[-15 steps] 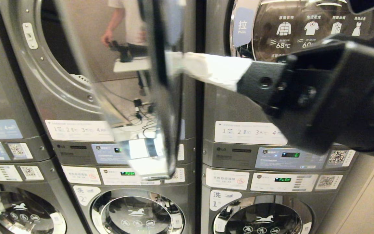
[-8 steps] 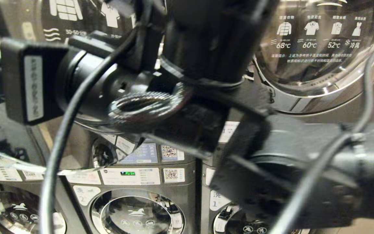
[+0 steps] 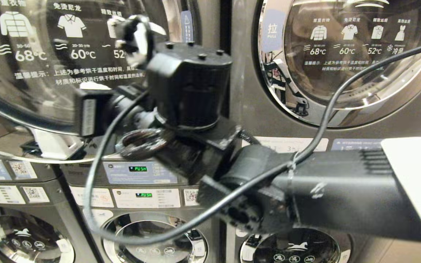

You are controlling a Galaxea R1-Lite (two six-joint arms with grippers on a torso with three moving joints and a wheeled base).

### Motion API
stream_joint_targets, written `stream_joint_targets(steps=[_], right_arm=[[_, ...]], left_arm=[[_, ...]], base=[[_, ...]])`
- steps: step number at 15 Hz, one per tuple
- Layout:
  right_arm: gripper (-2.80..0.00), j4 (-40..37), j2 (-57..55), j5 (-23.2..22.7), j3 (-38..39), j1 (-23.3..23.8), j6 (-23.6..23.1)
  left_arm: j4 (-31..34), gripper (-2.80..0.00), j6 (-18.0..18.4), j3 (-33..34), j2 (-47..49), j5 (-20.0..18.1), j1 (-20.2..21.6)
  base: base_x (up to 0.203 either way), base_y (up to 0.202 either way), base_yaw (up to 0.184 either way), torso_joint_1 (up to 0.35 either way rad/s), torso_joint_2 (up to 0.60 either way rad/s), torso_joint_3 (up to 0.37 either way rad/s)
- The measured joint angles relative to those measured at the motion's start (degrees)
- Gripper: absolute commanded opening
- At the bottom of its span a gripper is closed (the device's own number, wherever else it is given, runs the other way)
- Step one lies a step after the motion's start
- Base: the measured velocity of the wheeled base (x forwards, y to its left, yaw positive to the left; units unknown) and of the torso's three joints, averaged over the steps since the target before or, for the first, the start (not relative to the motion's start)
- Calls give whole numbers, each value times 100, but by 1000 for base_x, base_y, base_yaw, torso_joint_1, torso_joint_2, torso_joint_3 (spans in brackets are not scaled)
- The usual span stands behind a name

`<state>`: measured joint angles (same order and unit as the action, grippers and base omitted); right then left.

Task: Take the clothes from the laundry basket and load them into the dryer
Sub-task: Close the dryer

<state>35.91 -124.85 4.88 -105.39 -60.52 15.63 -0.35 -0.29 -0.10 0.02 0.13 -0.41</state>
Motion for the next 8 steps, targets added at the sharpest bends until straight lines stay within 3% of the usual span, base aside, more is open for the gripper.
stream_joint_targets(steps=[3,5,8], right_arm=[[-280,11,980,108,1552,621,-141],[-280,5,1852,95,2920,1287,-377],[-280,-13,3250,-362,4819,2989,-633]], left_arm=[[2,-280,-1,0,0,1,1],[2,-280,0,0,0,2,-2],[4,-280,0,0,0,1,-5]], base=[[0,0,0,0,0,0],[0,0,0,0,0,0],[0,0,0,0,0,0]])
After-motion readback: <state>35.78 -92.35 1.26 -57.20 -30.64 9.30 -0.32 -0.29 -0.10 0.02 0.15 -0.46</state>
